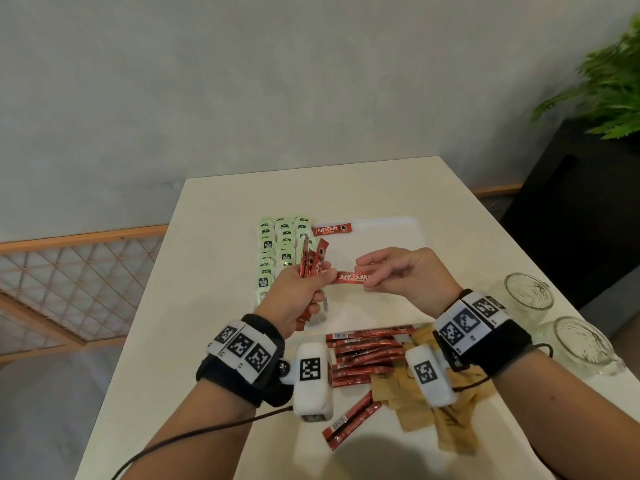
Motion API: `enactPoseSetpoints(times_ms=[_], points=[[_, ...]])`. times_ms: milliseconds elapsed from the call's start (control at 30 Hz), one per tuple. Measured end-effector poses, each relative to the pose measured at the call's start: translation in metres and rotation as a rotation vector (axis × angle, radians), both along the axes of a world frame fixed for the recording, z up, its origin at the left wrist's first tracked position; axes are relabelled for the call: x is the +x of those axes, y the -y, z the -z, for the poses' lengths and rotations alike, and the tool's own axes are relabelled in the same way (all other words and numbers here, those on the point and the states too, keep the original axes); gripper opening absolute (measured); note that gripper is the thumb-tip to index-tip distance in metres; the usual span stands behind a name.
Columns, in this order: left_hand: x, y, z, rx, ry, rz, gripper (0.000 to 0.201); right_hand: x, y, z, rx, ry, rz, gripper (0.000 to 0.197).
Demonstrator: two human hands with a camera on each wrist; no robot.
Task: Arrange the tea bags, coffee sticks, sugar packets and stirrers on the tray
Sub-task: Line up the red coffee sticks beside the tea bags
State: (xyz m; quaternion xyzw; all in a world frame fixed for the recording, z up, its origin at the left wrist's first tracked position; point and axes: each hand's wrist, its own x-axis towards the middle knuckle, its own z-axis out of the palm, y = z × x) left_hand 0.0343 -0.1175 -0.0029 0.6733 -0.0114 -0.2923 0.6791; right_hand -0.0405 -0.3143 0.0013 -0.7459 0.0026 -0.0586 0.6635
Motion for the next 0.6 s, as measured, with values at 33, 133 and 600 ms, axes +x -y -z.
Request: enactPoseSetpoints(times_ms=[33, 133, 600], points=[[0.000, 0.000, 0.000, 0.019, 0.026, -0.010, 0.022, 0.001, 0.002, -0.001, -0.059, -0.010, -0.032, 0.025], [0.002, 0.002, 0.001, 0.080, 0.149, -0.076, 0.015, 0.006, 0.013, -0.006, -0.154, -0.099, -0.148, 0.048], [0.005, 0.015, 0.010, 0.211, 0.421, -0.011, 0.007, 0.038, 0.000, 0.002, -0.527, -0.162, -0.103, 0.004]])
